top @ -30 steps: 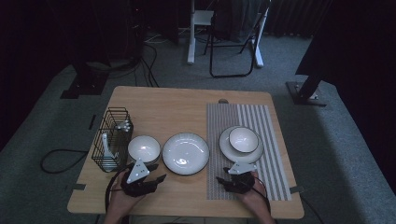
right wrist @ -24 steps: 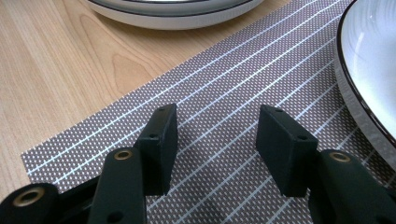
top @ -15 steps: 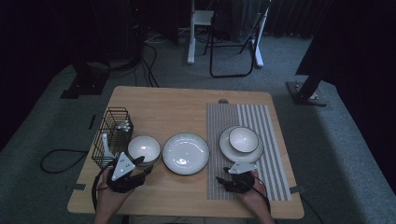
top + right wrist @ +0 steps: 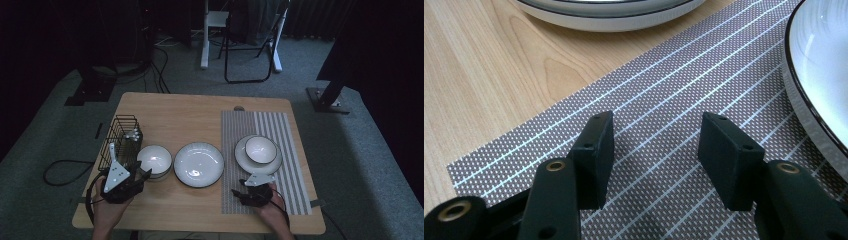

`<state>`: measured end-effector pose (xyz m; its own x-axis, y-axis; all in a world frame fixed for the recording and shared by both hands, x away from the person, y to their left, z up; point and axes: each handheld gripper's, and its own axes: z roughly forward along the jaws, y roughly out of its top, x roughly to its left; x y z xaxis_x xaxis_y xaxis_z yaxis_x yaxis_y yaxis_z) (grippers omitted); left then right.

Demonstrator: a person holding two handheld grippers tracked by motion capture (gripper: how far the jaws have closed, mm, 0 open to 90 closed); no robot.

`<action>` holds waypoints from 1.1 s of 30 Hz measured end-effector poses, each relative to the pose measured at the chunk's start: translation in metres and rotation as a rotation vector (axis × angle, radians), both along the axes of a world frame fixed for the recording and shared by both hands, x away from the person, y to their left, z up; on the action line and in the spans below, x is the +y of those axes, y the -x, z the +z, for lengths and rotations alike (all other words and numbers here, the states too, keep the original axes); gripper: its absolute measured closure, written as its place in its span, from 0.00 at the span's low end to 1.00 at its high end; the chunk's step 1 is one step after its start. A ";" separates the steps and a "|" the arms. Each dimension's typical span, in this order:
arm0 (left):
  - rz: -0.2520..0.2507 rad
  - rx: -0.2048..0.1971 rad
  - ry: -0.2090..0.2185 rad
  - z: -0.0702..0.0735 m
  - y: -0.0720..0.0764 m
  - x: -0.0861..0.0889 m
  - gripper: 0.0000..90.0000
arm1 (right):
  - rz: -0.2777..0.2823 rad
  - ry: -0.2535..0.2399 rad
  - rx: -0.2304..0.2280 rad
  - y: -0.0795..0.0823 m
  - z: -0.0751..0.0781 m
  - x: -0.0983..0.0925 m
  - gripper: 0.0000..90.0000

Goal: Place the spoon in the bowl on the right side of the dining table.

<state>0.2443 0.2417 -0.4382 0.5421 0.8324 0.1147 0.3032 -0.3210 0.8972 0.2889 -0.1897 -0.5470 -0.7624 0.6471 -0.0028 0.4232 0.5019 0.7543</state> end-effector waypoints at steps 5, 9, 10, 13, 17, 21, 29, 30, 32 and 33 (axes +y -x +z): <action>0.038 -0.030 0.003 0.008 0.003 0.008 0.58 | 0.000 0.000 0.000 0.000 0.000 0.000 0.54; 0.077 -0.047 0.006 0.011 0.005 0.016 0.58 | 0.000 0.000 0.000 0.000 0.000 0.000 0.54; 0.093 -0.051 0.006 0.012 0.006 0.020 0.58 | 0.000 0.000 0.000 0.000 0.000 0.000 0.54; 0.136 -0.057 0.005 0.012 0.006 0.026 0.58 | 0.000 0.000 0.000 0.000 0.000 0.000 0.54; 0.185 -0.062 -0.002 0.010 0.006 0.032 0.58 | 0.000 0.000 0.000 0.000 0.000 0.000 0.54; 0.205 -0.056 -0.011 0.007 0.004 0.033 0.58 | 0.000 0.000 0.001 0.000 0.000 0.000 0.54; 0.220 -0.036 -0.038 -0.002 0.000 0.027 0.59 | 0.000 0.000 0.000 0.000 0.000 0.000 0.54; 0.228 -0.027 -0.045 -0.004 -0.001 0.026 0.59 | 0.000 0.000 0.000 0.000 0.000 0.000 0.54; 0.230 -0.027 -0.051 -0.004 -0.002 0.026 0.60 | 0.000 0.000 0.001 0.000 0.000 0.000 0.54; 0.233 -0.027 -0.052 -0.004 -0.002 0.026 0.60 | 0.000 0.000 0.001 0.000 0.000 0.000 0.54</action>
<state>0.2463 0.2675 -0.4423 0.3322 0.9273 0.1722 0.3510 -0.2910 0.8900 0.2889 -0.1897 -0.5470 -0.7625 0.6469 -0.0022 0.4236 0.5019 0.7541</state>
